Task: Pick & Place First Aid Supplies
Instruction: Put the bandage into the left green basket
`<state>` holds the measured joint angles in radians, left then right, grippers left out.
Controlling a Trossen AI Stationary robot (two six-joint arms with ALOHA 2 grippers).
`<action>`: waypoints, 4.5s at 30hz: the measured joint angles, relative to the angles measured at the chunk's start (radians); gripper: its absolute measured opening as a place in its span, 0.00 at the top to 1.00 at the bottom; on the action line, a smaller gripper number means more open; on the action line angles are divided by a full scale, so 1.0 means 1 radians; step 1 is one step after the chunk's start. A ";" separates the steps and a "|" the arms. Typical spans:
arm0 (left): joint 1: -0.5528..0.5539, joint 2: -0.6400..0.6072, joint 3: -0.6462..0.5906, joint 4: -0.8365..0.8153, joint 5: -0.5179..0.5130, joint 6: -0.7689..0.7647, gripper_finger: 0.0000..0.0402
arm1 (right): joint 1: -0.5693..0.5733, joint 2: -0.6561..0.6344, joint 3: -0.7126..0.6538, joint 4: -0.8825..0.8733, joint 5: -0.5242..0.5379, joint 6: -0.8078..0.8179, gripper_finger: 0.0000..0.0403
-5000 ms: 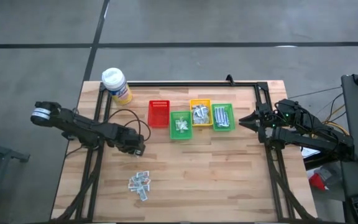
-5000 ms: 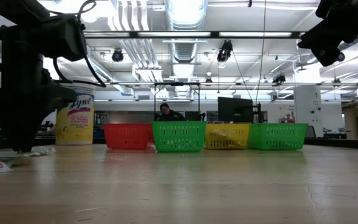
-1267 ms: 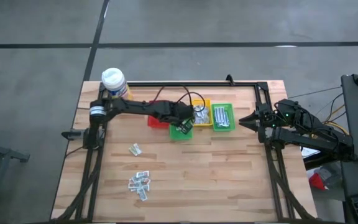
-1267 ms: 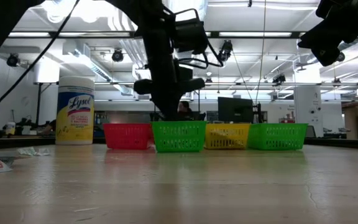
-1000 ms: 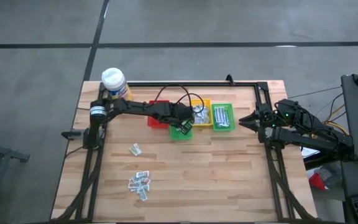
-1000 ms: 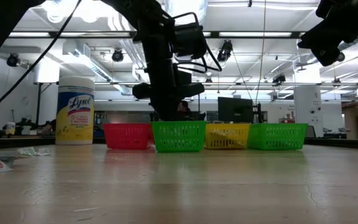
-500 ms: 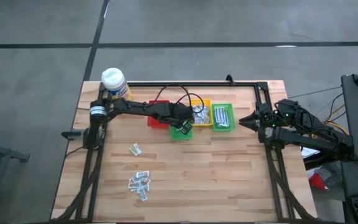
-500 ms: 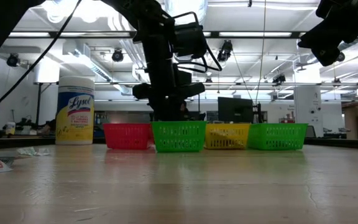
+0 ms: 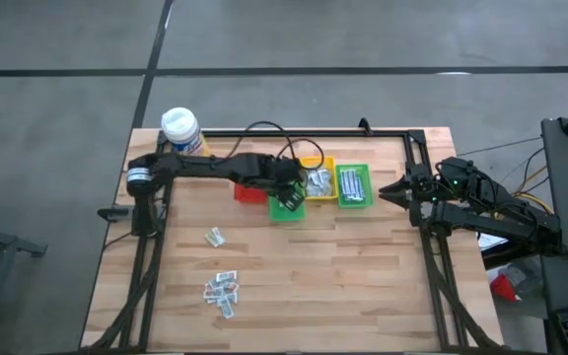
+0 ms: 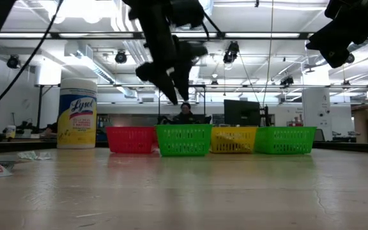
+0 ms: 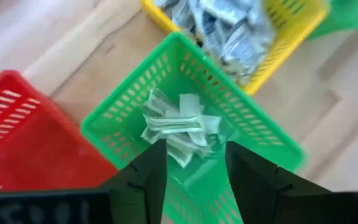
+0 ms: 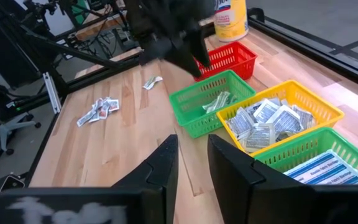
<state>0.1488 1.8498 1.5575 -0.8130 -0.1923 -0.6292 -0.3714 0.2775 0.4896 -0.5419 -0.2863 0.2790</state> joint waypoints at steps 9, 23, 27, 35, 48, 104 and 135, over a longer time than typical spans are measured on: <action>-0.029 -0.169 -0.006 -0.220 0.035 -0.131 0.62 | 0.000 0.000 0.000 0.000 0.000 -0.002 0.81; -0.133 -0.250 -0.007 -0.563 0.035 -0.285 0.62 | 0.000 0.000 0.000 0.000 0.000 -0.002 0.81; -0.169 -0.250 -0.007 -0.595 0.035 -0.287 0.62 | 0.000 0.000 0.000 0.000 0.000 -0.002 0.79; -0.217 -0.250 -0.009 -0.653 0.022 -0.285 0.62 | 0.000 0.000 0.000 0.000 0.000 -0.002 0.79; -0.232 -0.303 -0.178 -0.598 0.064 -0.295 0.62 | 0.000 0.000 0.000 0.000 0.000 -0.002 0.83; -0.168 -0.381 -0.843 -0.003 0.140 -0.158 0.74 | 0.000 0.000 0.000 0.002 0.000 -0.002 0.83; -0.162 -0.446 -0.725 -0.036 0.001 -0.132 1.00 | 0.000 0.000 0.000 0.002 0.001 -0.002 0.83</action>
<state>-0.0128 1.4035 0.8325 -0.8487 -0.1913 -0.7609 -0.3717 0.2775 0.4896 -0.5400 -0.2855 0.2771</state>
